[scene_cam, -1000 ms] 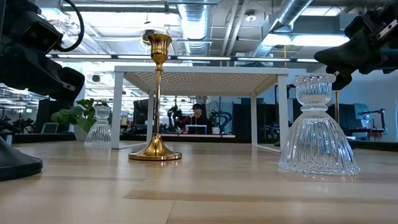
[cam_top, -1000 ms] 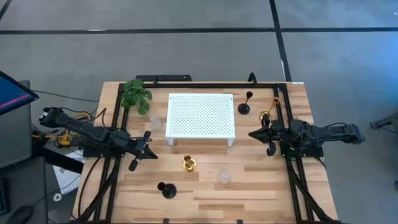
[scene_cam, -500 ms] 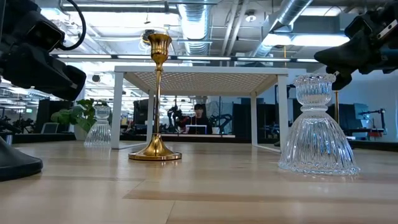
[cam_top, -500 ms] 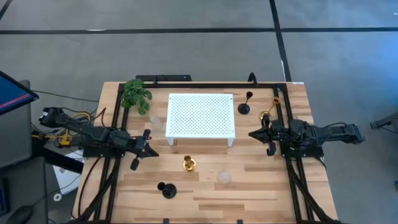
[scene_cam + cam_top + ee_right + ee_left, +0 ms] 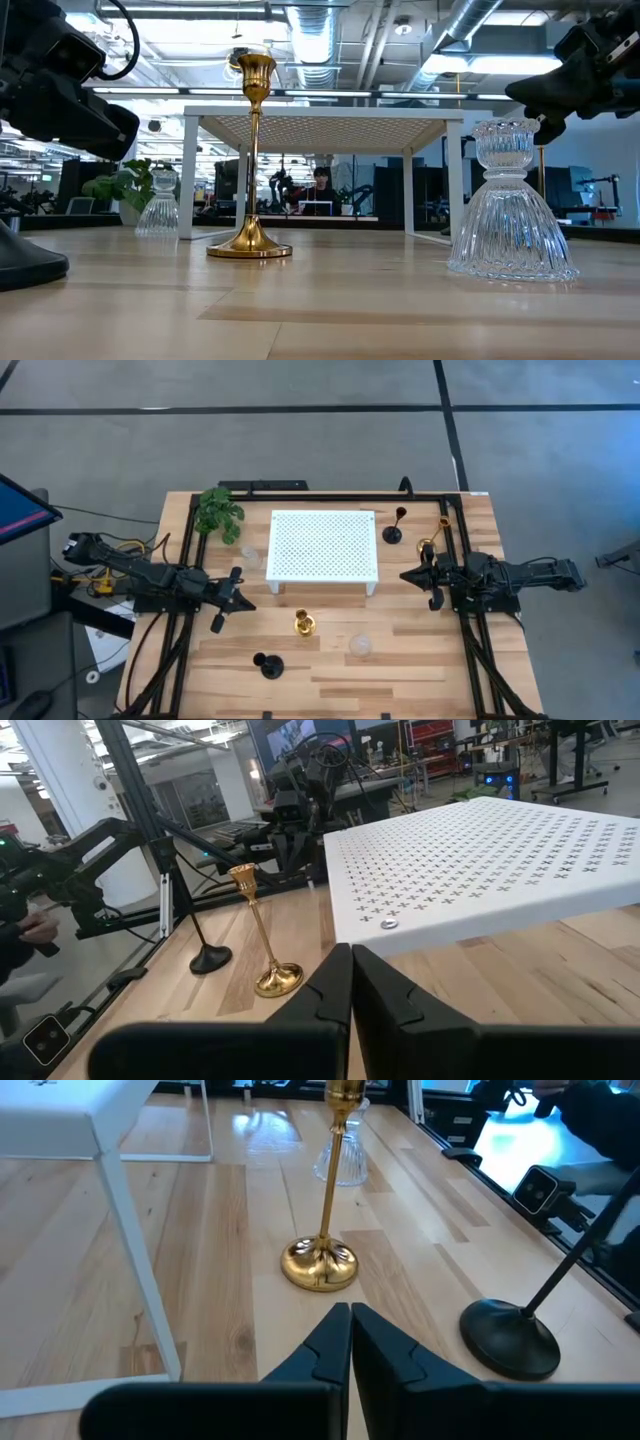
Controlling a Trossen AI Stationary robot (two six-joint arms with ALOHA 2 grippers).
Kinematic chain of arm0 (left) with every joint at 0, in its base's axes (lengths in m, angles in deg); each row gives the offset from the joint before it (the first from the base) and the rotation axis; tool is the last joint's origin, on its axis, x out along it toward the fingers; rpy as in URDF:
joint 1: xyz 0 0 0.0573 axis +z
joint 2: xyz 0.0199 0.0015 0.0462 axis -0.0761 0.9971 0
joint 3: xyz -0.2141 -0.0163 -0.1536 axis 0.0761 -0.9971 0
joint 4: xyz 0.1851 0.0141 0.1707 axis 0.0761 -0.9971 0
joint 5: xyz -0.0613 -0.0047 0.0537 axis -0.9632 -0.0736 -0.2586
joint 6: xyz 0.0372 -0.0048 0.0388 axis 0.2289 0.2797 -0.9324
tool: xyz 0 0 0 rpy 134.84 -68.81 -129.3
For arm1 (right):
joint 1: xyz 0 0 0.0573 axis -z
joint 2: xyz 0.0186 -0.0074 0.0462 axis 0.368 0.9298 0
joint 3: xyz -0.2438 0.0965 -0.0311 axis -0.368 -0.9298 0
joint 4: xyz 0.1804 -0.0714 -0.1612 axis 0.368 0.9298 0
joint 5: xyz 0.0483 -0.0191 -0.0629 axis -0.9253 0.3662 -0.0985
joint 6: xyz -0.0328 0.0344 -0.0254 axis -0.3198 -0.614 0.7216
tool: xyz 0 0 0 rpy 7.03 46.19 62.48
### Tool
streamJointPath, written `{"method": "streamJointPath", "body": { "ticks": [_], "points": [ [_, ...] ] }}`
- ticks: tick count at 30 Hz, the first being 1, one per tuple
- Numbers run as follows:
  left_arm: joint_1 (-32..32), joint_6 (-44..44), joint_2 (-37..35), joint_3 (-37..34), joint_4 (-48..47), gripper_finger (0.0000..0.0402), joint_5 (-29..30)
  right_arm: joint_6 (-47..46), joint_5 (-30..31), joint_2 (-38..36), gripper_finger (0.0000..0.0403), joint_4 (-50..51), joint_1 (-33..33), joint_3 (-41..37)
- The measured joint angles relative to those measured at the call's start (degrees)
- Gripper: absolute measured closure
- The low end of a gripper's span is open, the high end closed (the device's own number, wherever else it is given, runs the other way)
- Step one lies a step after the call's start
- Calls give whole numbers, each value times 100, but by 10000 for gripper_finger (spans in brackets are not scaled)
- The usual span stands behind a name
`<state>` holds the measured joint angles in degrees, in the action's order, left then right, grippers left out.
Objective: Pick & Place candle stick holders
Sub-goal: Put the top glass candle holder on the shelf
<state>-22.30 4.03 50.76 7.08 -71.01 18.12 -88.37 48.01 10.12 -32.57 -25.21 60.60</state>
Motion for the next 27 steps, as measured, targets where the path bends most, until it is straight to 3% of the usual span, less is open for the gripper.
{"method": "streamJointPath", "body": {
  "ticks": [27],
  "points": [
    [0, -2, -1, 0, 242, 389, 0, 91, 4, 2, 403, 0, 2, 0]
  ]
}}
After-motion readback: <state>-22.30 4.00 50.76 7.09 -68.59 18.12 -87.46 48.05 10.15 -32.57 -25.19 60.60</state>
